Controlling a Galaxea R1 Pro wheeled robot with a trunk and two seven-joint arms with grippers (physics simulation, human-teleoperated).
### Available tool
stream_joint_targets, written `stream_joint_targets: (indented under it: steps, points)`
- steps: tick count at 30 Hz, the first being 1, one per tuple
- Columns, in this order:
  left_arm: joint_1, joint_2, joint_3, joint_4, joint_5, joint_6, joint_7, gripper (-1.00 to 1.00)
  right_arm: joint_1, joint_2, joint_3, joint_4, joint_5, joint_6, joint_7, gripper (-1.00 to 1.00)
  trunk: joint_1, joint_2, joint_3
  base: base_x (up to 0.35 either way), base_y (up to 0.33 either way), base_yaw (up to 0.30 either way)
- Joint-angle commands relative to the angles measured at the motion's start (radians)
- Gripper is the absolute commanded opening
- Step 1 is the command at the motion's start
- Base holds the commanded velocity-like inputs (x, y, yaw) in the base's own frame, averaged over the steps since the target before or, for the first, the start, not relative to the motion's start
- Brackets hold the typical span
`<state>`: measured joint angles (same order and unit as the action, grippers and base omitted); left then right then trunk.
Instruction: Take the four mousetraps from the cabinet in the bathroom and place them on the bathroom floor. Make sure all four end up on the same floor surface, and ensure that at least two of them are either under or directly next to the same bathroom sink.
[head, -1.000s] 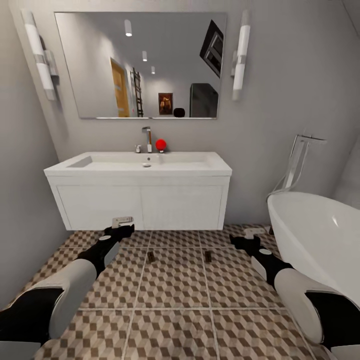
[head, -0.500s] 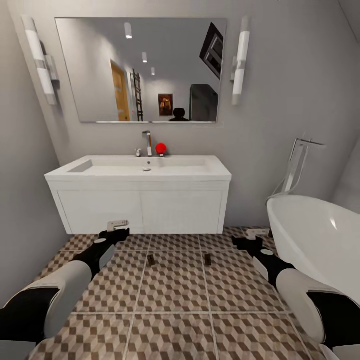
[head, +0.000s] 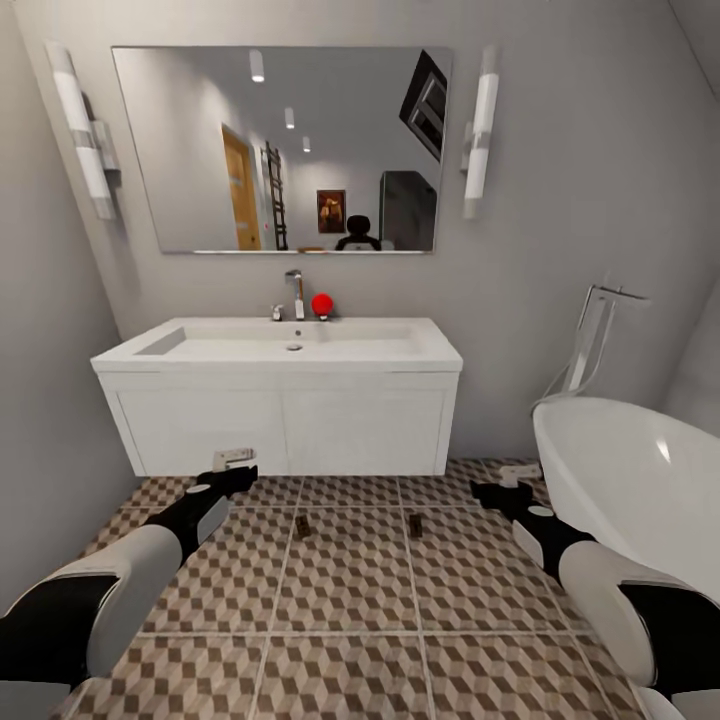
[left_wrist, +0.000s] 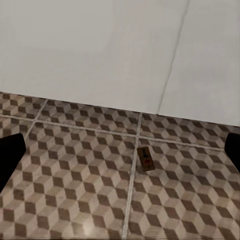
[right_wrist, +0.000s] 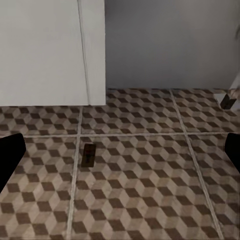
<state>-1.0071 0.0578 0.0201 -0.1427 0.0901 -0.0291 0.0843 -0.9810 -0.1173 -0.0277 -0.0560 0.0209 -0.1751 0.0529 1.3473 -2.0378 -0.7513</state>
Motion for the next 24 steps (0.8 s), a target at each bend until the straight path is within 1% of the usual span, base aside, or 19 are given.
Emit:
stream_joint_targets:
  steps: [1,7,15,24]
  points:
    - [-0.001,0.0,0.001,0.004,0.012,-0.003,0.0,1.0,-0.001,-0.001,-0.003,0.002,0.002,-0.004,0.004,1.0,-0.004,0.007,0.002,0.0,0.0,0.0]
    - [-0.001,0.003,0.001,0.025,0.021,-0.004,0.0,1.0,-0.001,-0.011,-0.003,0.006,0.002,-0.003,0.001,1.0,-0.027,0.049,0.021,0.0,0.0,0.0]
    - [-0.001,0.01,0.001,0.04,0.024,-0.005,0.0,1.0,-0.001,-0.022,-0.003,0.011,0.001,-0.003,-0.009,1.0,-0.058,0.105,0.046,0.0,0.0,0.0]
    - [-0.001,0.028,0.001,0.055,0.026,-0.006,0.0,1.0,-0.001,-0.03,-0.003,0.013,0.001,-0.003,-0.023,1.0,-0.092,0.168,0.074,0.0,0.0,0.0]
